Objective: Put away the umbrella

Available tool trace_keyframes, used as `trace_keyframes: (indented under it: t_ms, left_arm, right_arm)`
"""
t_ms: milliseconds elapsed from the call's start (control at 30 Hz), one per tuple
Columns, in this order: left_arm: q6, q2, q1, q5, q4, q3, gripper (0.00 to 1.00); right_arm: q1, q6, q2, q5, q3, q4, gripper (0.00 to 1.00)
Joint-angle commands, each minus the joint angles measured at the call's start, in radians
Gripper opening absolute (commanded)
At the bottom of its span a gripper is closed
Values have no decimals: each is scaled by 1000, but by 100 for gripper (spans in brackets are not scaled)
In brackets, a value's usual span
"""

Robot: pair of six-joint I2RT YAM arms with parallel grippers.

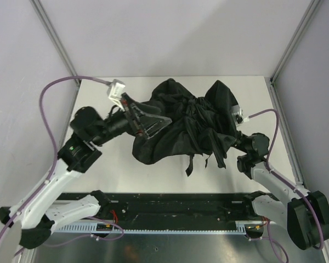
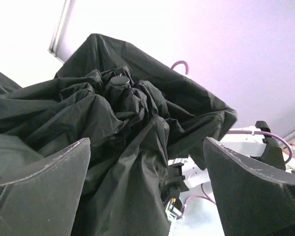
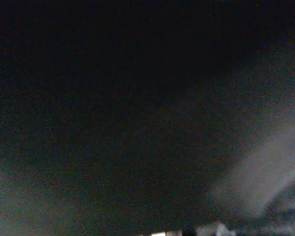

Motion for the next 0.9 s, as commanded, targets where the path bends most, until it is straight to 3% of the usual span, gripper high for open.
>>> trace_keyframes:
  t_ms: [0,100,200,367,467,600,767,867]
  left_arm:
    - [-64,108,-68,-95,65,28,100]
    - [-88,177,-90,-106,103,54,99]
    - [-65,206,-113,-126,109,77,99]
    - [23,51,-135,-310,110,-33,99]
    - [64,-36,-133,-323,108,-78,99]
    - [51,-44,-132,-202,109,-75,82]
    - [7,103,-133,25,144,-3,55]
    - [-36,205,-133,88,188,27,41]
  right_arm:
    - [32,-34,-14,36,35,83,0]
    - [73,-98,-37,83,47,-5,0]
    - [126,-194,-98,336,72,-239,0]
    - [250,-341,-185,808,88,-469,0]
    - [286,-389,-184,965,102,-530,0]
    - [340,-430,-168,1109,110,-532,0]
    - [406,-466,-137,1138,130,-501,0]
    - [449,-482,-139,1115,135,-488,0]
